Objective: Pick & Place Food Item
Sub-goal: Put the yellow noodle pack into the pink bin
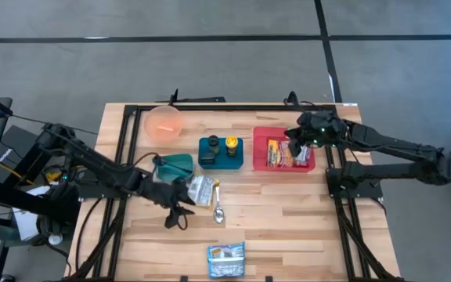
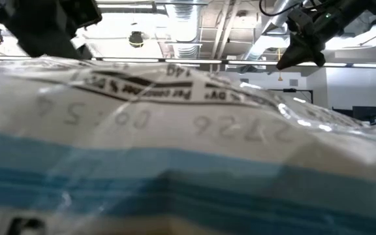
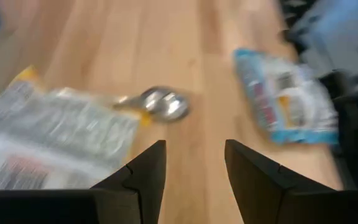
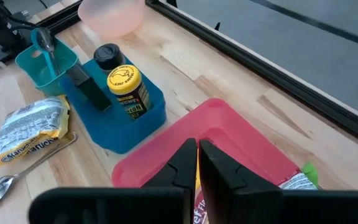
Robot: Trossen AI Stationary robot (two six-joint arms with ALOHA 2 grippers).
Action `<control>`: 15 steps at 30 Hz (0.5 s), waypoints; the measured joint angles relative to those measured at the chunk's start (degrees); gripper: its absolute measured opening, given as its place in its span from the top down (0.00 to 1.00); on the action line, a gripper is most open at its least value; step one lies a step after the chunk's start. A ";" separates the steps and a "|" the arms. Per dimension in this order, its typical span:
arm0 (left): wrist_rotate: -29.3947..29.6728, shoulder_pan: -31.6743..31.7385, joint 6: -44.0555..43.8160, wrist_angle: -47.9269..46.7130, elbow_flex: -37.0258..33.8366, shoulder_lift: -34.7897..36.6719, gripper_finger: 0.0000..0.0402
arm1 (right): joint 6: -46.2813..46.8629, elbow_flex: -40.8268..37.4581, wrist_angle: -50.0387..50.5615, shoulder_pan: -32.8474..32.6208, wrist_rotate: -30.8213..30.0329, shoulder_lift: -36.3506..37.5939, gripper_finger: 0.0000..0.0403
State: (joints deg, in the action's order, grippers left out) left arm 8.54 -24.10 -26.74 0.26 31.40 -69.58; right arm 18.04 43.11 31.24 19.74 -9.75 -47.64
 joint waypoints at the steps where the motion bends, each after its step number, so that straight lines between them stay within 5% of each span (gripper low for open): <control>1: 2.24 -0.93 -1.40 -1.52 0.00 0.00 0.61 | 0.00 0.00 -0.02 -0.51 -0.68 0.00 0.97; 6: 9.75 -4.61 -5.42 -6.68 0.00 0.00 0.61 | 0.00 0.00 0.00 -2.58 -2.67 0.00 0.97; 15: 12.61 -7.16 -13.19 -16.66 0.00 0.00 0.61 | 0.04 0.00 0.00 -3.66 -2.80 0.00 0.97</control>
State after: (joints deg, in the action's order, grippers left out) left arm 21.15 -31.25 -39.94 -16.39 31.40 -69.58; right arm 18.08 43.11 31.24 16.08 -12.55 -47.64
